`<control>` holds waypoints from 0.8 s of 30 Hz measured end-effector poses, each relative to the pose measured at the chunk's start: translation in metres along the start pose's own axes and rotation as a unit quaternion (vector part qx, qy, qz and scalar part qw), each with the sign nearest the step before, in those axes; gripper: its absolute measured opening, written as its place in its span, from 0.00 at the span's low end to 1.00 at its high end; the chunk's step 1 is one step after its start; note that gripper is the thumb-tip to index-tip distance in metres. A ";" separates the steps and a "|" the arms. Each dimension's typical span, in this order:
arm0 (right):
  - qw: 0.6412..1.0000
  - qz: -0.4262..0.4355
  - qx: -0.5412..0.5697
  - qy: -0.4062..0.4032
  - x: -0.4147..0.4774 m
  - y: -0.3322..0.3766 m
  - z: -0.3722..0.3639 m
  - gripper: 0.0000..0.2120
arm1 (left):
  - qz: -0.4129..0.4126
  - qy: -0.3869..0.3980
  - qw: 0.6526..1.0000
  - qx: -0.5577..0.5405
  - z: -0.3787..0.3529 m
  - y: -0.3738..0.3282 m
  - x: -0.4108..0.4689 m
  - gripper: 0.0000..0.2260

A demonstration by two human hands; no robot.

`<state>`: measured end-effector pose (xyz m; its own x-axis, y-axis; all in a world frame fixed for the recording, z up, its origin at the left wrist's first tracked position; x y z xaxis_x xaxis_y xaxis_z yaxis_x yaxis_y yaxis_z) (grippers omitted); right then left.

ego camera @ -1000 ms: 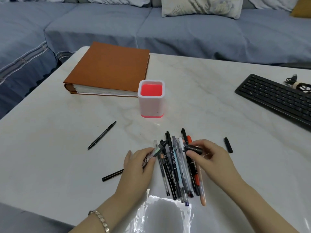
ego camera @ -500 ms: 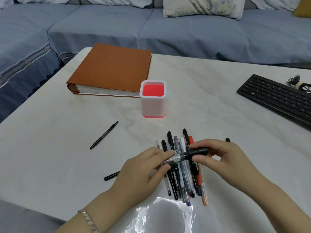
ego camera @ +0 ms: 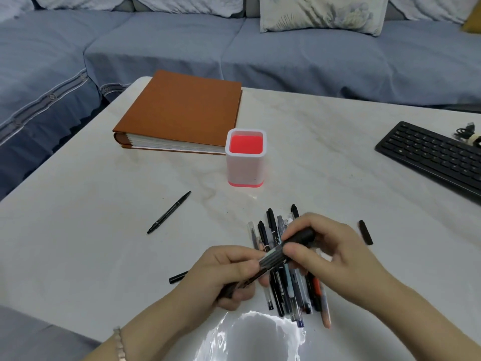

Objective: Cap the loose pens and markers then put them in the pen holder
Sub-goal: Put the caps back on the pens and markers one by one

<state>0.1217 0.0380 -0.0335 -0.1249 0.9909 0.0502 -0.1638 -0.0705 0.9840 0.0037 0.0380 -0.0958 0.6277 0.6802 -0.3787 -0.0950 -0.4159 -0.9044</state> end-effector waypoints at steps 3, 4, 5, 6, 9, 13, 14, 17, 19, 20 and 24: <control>0.985 -0.081 0.139 -0.064 0.010 -0.025 -0.009 0.02 | -0.023 -0.088 0.995 0.049 0.012 -0.008 -0.002 0.05; 0.979 -0.109 0.148 -0.085 0.014 -0.036 -0.010 0.03 | -0.036 -0.148 0.983 0.101 0.027 -0.009 -0.002 0.07; 0.977 -0.129 0.135 -0.101 0.018 -0.046 -0.010 0.04 | -0.047 -0.203 0.966 0.154 0.044 -0.009 -0.002 0.09; 0.978 -0.140 0.110 -0.111 0.023 -0.052 -0.010 0.04 | -0.054 -0.253 0.943 0.208 0.062 -0.009 -0.002 0.09; 0.984 -0.136 -0.015 -0.110 0.038 -0.063 -0.015 0.05 | -0.039 -0.364 0.852 0.375 0.119 -0.004 -0.004 0.08; 0.963 -0.159 -0.216 -0.024 0.058 -0.076 -0.042 0.12 | 0.000 -0.427 0.741 0.517 0.165 -0.008 0.000 0.16; 0.957 -0.154 -0.244 -0.007 0.062 -0.080 -0.050 0.14 | 0.025 -0.424 0.729 0.537 0.171 -0.006 0.004 0.16; 0.932 -0.135 -0.335 0.014 0.071 -0.092 -0.062 0.16 | 0.059 -0.393 0.694 0.600 0.175 -0.001 0.016 0.13; 0.908 -0.104 -0.405 0.035 0.073 -0.095 -0.066 0.17 | 0.059 -0.383 0.679 0.624 0.175 0.000 0.020 0.09; 0.897 -0.084 -0.432 0.046 0.072 -0.095 -0.069 0.18 | 0.063 -0.379 0.679 0.626 0.175 0.002 0.022 0.08; 0.925 -0.022 -0.379 0.022 0.057 -0.085 -0.059 0.14 | 0.066 -0.366 0.726 0.578 0.163 0.003 0.023 0.10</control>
<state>0.0703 0.0938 -0.1246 -0.1386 0.9903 -0.0111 -0.8069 -0.1064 0.5810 -0.1079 0.1508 -0.1396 0.0156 0.9950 -0.0983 -0.9679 -0.0096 -0.2510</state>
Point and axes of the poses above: each hand's wrist, its own x-axis towards the middle knuckle, its own z-axis out of the back of the hand, y = z × x, the point moved 9 cm from there along x, towards the middle knuckle, and after that the axes turned 10 degrees about x, right-handed, at the moved point
